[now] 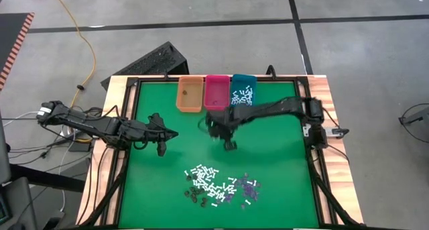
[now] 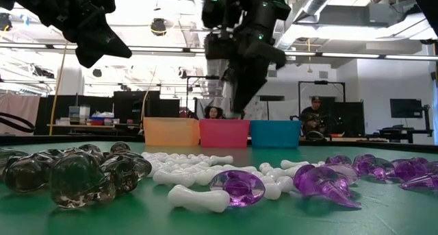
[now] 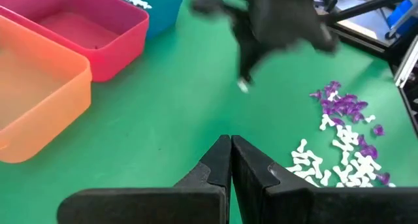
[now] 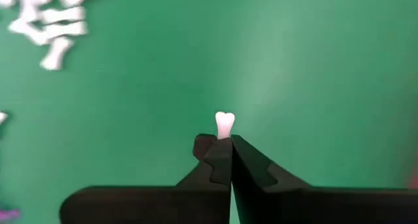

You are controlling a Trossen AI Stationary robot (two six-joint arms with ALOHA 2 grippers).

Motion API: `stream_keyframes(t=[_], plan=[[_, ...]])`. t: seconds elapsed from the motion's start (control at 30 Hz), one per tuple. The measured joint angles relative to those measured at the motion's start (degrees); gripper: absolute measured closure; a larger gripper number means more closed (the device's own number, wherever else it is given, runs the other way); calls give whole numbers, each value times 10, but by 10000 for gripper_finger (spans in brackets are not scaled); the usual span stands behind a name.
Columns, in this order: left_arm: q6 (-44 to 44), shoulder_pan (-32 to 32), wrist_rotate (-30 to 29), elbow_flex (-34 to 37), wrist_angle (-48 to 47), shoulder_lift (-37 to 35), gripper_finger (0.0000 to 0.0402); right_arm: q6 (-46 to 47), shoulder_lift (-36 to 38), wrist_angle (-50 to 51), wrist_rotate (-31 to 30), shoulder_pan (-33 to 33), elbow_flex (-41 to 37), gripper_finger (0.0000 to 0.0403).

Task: Sort Halloween decoration
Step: Put the white bone toy into the blue bin

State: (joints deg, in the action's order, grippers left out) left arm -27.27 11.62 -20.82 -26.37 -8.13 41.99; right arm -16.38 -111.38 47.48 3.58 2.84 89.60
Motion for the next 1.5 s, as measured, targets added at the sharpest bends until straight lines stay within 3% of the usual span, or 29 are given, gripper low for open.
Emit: stream_keyframes(t=[0.3,0.5,0.87,1.0,1.13,1.37,1.5], plan=[[-11,0,10,0,-6,0,401,3,103,74,-14,175,1,379],[-11,0,8,0,-5,0,401,53,118,88,-35,286,1,358],[-10,0,3,0,-5,0,401,52,103,100,-54,327,2,249],[-10,0,2,0,-5,0,401,65,102,97,-13,305,1,227],[-10,0,1,0,-5,0,401,92,100,67,50,239,1,228],[-9,0,-5,0,-6,0,401,113,84,-19,55,66,1,234],[-10,0,-5,0,-11,0,401,140,56,-79,18,-24,2,235]])
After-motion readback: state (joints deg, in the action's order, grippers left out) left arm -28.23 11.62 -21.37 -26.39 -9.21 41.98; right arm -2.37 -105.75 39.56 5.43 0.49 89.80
